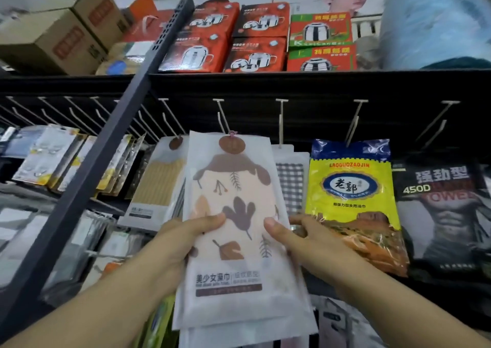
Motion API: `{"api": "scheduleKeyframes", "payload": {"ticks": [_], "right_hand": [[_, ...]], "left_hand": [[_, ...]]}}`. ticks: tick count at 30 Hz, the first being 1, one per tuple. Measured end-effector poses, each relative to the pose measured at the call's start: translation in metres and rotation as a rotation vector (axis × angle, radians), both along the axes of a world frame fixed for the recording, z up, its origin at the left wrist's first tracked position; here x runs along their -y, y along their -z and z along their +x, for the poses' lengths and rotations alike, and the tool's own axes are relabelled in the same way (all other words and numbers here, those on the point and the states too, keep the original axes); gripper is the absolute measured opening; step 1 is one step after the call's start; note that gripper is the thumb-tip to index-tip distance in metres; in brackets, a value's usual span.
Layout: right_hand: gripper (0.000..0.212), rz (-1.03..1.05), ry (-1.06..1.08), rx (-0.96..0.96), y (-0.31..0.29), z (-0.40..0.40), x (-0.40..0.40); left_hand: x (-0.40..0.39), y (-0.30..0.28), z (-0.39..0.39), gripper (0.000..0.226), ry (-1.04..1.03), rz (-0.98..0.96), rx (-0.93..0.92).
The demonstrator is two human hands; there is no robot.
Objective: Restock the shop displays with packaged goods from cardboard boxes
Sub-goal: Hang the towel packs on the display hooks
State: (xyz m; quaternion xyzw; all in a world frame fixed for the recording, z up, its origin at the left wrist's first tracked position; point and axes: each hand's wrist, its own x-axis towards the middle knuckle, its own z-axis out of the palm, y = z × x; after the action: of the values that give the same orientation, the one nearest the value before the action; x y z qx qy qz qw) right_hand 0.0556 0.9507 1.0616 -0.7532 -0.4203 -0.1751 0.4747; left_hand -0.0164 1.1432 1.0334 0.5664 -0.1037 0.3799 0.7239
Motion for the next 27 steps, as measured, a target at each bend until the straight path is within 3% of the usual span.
{"api": "scheduleKeyframes", "payload": {"ticks": [5,12,19,24,27], "right_hand": [[0.051,0.175,-0.092,-0.023,0.006,-0.007,-0.012],[0.023,0.401,-0.229,-0.054,0.005,-0.017,-0.043],[0.025,0.46,-0.247,-0.077,0.001,-0.022,-0.104],[0.026,0.486,-0.255,-0.103,-0.005,-0.022,-0.164],[0.027,0.539,-0.272,-0.125,-0.009,-0.022,-0.187]], "left_hand": [[0.005,-0.006,-0.015,0.023,0.006,-0.021,0.017],[-0.023,-0.008,-0.041,0.064,0.085,0.006,0.019],[-0.087,-0.004,-0.049,0.064,0.079,0.024,0.1],[-0.14,-0.012,-0.054,0.044,0.035,0.08,0.179],[-0.171,-0.019,-0.053,0.053,0.02,0.123,0.188]]}}
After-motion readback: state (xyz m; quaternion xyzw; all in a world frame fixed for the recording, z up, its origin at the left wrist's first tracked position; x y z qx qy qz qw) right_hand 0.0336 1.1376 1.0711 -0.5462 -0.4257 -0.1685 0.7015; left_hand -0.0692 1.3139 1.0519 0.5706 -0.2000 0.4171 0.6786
